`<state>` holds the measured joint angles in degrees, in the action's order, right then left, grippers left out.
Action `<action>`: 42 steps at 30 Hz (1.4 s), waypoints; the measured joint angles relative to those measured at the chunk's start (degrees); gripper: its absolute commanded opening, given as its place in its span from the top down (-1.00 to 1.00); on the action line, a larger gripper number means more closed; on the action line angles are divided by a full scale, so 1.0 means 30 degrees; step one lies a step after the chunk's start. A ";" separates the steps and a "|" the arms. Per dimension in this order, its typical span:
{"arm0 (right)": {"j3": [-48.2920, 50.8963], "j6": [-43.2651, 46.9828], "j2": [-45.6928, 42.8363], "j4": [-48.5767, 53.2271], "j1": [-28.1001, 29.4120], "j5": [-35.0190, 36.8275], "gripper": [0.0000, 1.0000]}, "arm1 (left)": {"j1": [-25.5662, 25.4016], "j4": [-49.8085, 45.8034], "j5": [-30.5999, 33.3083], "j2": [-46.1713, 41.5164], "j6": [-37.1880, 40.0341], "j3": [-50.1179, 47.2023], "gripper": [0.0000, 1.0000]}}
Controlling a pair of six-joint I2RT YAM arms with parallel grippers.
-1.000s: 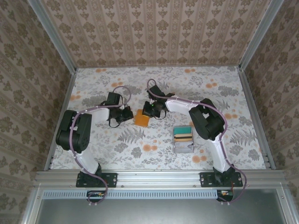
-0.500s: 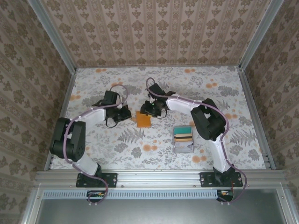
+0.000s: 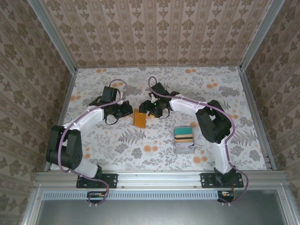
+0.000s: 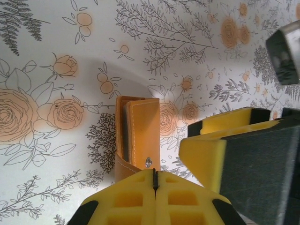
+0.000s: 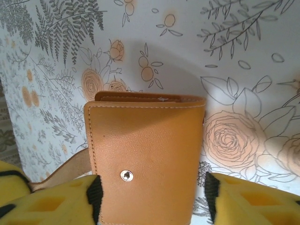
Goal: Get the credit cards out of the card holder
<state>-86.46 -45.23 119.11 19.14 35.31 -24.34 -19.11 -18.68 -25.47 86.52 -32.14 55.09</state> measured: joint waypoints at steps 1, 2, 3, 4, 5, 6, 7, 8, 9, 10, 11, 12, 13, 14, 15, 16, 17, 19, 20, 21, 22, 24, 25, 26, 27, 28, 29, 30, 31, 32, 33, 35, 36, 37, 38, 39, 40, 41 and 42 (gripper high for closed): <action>0.0095 -0.0051 0.0000 -0.0087 0.0000 -0.0131 -0.31 | -0.0044 -0.0073 -0.0029 -0.0007 0.0000 0.0029 1.00; 0.0138 -0.0124 0.0000 -0.0182 0.0036 -0.0306 -0.31 | -0.0109 -0.0087 -0.0036 -0.0007 -0.0007 0.0051 1.00; 0.0146 -0.0153 0.0000 -0.0328 0.0044 -0.0474 -0.32 | -0.0131 -0.0095 -0.0036 -0.0007 -0.0022 0.0073 1.00; 0.0146 -0.0204 0.0000 -0.0466 0.0073 -0.0590 -0.32 | -0.0146 -0.0124 -0.0044 -0.0015 -0.0066 0.0102 1.00; 0.0146 -0.0277 0.0000 -0.0634 0.0102 -0.0707 -0.32 | -0.0160 -0.0197 -0.0044 -0.0022 -0.0102 0.0160 1.00; 0.0146 -0.0321 0.0000 -0.0780 0.0131 -0.0787 -0.32 | -0.0219 -0.0233 -0.0044 -0.0044 -0.0146 0.0211 1.00; 0.0146 -0.0350 0.0000 -0.0845 0.0153 -0.0874 -0.33 | -0.0233 -0.0255 -0.0044 -0.0102 -0.0153 0.0248 1.00; 0.0146 -0.0401 -0.0007 -0.0911 0.0189 -0.0998 -0.34 | -0.0270 -0.0364 -0.0044 -0.0197 -0.0175 0.0335 1.00; 0.0146 -0.0415 0.0000 -0.0976 0.0204 -0.1078 -0.34 | -0.0299 -0.0510 -0.0044 -0.0284 -0.0211 0.0444 1.00; 0.0146 -0.0430 -0.0007 -0.1035 0.0204 -0.1144 -0.34 | -0.0357 -0.0583 -0.0036 -0.0386 -0.0219 0.0576 1.00; 0.0146 -0.0474 0.0000 -0.1100 0.0219 -0.1195 -0.34 | -0.0379 -0.0656 -0.0044 -0.0495 -0.0219 0.0765 1.00; 0.0146 -0.0488 0.0000 -0.1158 0.0219 -0.1239 -0.34 | -0.0393 -0.0721 -0.0044 -0.0597 -0.0226 0.0940 1.00; 0.0146 -0.0488 0.0000 -0.1217 0.0219 -0.1290 -0.33 | -0.0430 -0.0750 -0.0044 -0.0678 -0.0233 0.1078 1.00; 0.0146 -0.0488 0.0000 -0.1260 0.0211 -0.1341 -0.30 | -0.0495 -0.0787 -0.0044 -0.0765 -0.0248 0.1224 1.00; 0.0146 -0.0488 0.0000 -0.1275 0.0211 -0.1362 -0.24 | -0.0495 -0.0801 -0.0051 -0.0845 -0.0270 0.1355 1.00; 0.0146 -0.0481 0.0000 -0.1290 0.0211 -0.1399 -0.20 | -0.0503 -0.0801 -0.0044 -0.0874 -0.0270 0.1428 1.00; 0.0168 -0.0495 0.0000 -0.1311 0.0211 -0.1406 -0.14 | -0.0503 -0.0794 -0.0044 -0.0882 -0.0270 0.1464 1.00; 0.0270 -0.0495 0.0000 -0.1341 0.0211 -0.1406 0.13 | -0.0495 -0.0867 -0.0029 -0.0874 -0.0270 0.1472 1.00; 0.0328 -0.0532 0.0000 -0.1333 0.0219 -0.1399 0.15 | -0.0495 -0.0911 -0.0022 -0.0874 -0.0270 0.1472 1.00; 0.0401 -0.0568 0.0000 -0.1333 0.0211 -0.1399 0.14 | -0.0495 -0.0918 -0.0022 -0.0874 -0.0270 0.1472 1.00; 0.0495 -0.0546 0.0000 -0.1362 0.0211 -0.1384 0.10 | -0.0495 -0.0918 -0.0015 -0.0874 -0.0270 0.1472 1.00; 0.0736 -0.0561 0.0000 -0.1355 0.0211 -0.1370 0.00 | -0.0495 -0.0925 0.0007 -0.0874 -0.0270 0.1428 1.00; 0.0831 -0.0510 0.0000 -0.1333 0.0211 -0.1362 -0.01 | -0.0495 -0.0925 0.0036 -0.0874 -0.0270 0.1406 1.00; 0.0911 -0.0495 0.0000 -0.1319 0.0211 -0.1333 -0.01 | -0.0495 -0.0933 0.0058 -0.0874 -0.0270 0.1384 1.00; 0.0976 -0.0481 0.0000 -0.1319 0.0211 -0.1333 0.05 | -0.0495 -0.0933 0.0087 -0.0874 -0.0270 0.1348 1.00; 0.0998 -0.0481 0.0000 -0.1304 0.0211 -0.1326 0.08 | -0.0481 -0.0940 0.0138 -0.0874 -0.0270 0.1326 1.00; 0.1005 -0.0466 0.0000 -0.1297 0.0211 -0.1311 0.09 | -0.0474 -0.0947 0.0226 -0.0874 -0.0262 0.1290 1.00; 0.1020 -0.0474 0.0000 -0.1297 0.0211 -0.1253 0.15 | -0.0474 -0.0962 0.0328 -0.0874 -0.0262 0.1253 1.00; 0.1020 -0.0444 0.0000 -0.1275 0.0211 -0.1173 0.18 | -0.0474 -0.1013 0.0423 -0.0874 -0.0255 0.1239 1.00; 0.1027 -0.0437 0.0000 -0.1253 0.0211 -0.1078 0.22 | -0.0474 -0.1078 0.0503 -0.0874 -0.0248 0.1217 1.00; 0.1056 -0.0459 0.0000 -0.1253 0.0211 -0.0998 0.25 | -0.0459 -0.1122 0.0583 -0.0874 -0.0240 0.1195 1.00; 0.1115 -0.0452 0.0029 -0.1180 0.0211 -0.0794 0.34 | -0.0459 -0.1253 0.0809 -0.0860 -0.0197 0.1100 1.00; 0.1122 -0.0459 0.0073 -0.1151 0.0211 -0.0670 0.36 | -0.0459 -0.1311 0.0969 -0.0838 -0.0160 0.1035 1.00; 0.1122 -0.0466 0.0138 -0.1122 0.0211 -0.0583 0.37 | -0.0459 -0.1377 0.1144 -0.0816 -0.0124 0.0984 1.00; 0.1122 -0.0474 0.0233 -0.1086 0.0211 -0.0495 0.37 | -0.0459 -0.1515 0.1435 -0.0714 -0.0051 0.0925 1.00; 0.1122 -0.0474 0.0328 -0.1042 0.0211 -0.0444 0.37 | -0.0459 -0.1661 0.1719 -0.0590 0.0007 0.0874 1.00; 0.1137 -0.0474 0.0423 -0.0991 0.0211 -0.0372 0.37 | -0.0459 -0.1800 0.1967 -0.0474 0.0036 0.0831 1.00; 0.1173 -0.0474 0.0481 -0.0925 0.0219 -0.0306 0.37 | -0.0452 -0.1967 0.2324 -0.0335 0.0102 0.0729 1.00; 0.1275 -0.0474 0.0503 -0.0860 0.0219 -0.0204 0.36 | -0.0393 -0.2127 0.2659 -0.0240 0.0153 0.0583 1.00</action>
<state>-82.63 -46.65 120.62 16.56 35.97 -24.95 -20.29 -25.06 -17.50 85.80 -31.68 56.84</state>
